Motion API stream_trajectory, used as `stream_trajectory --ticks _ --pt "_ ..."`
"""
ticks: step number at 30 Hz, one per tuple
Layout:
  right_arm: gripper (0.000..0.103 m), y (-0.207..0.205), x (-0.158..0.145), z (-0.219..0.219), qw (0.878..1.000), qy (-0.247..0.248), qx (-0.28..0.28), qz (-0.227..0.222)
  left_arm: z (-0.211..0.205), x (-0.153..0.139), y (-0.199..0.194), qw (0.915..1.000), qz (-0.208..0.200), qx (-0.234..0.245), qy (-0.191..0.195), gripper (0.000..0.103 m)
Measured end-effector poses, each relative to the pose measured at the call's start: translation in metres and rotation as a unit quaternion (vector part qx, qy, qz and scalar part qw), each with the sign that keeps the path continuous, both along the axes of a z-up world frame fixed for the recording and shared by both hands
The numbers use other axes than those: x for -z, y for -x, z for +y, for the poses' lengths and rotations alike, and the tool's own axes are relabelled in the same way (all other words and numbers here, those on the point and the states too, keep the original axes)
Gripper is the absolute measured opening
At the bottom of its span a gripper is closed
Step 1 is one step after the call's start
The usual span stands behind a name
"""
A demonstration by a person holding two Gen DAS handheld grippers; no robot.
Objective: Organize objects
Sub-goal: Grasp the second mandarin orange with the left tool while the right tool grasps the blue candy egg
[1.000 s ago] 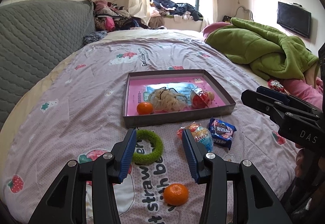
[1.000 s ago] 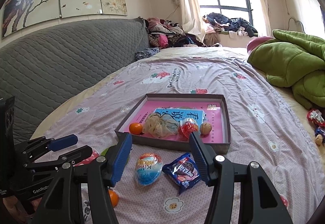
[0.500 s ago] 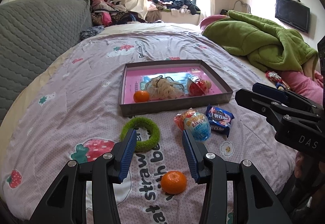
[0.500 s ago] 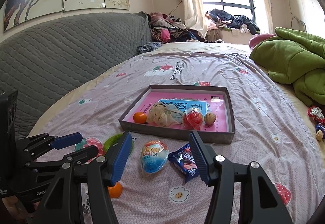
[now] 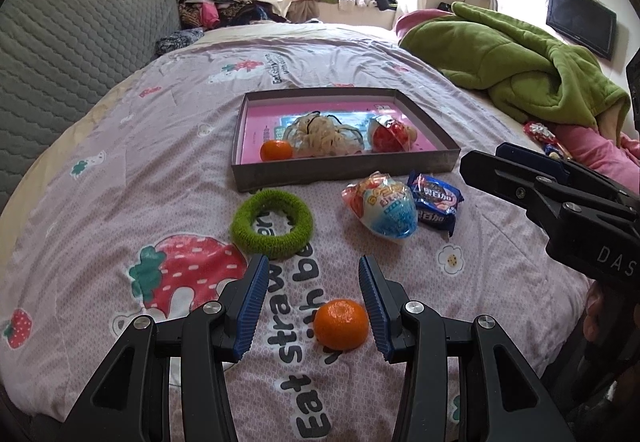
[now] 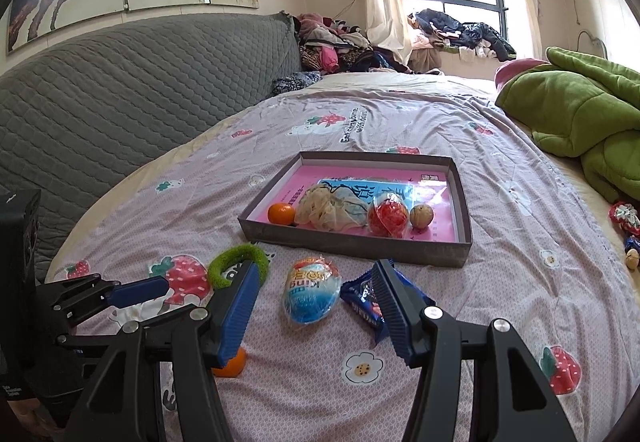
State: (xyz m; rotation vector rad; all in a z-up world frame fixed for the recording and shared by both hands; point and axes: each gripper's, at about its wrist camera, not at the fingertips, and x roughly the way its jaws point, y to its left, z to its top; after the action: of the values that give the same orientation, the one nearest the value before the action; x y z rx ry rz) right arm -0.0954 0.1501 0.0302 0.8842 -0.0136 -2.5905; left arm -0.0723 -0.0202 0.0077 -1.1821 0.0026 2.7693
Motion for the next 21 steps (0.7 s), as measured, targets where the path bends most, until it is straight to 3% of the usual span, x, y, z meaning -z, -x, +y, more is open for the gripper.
stream_trajectory --ticks 21 --pt "0.058 0.005 0.03 -0.023 0.998 -0.041 -0.026 -0.028 0.006 0.035 -0.004 0.9977 -0.057 0.03 -0.019 0.048"
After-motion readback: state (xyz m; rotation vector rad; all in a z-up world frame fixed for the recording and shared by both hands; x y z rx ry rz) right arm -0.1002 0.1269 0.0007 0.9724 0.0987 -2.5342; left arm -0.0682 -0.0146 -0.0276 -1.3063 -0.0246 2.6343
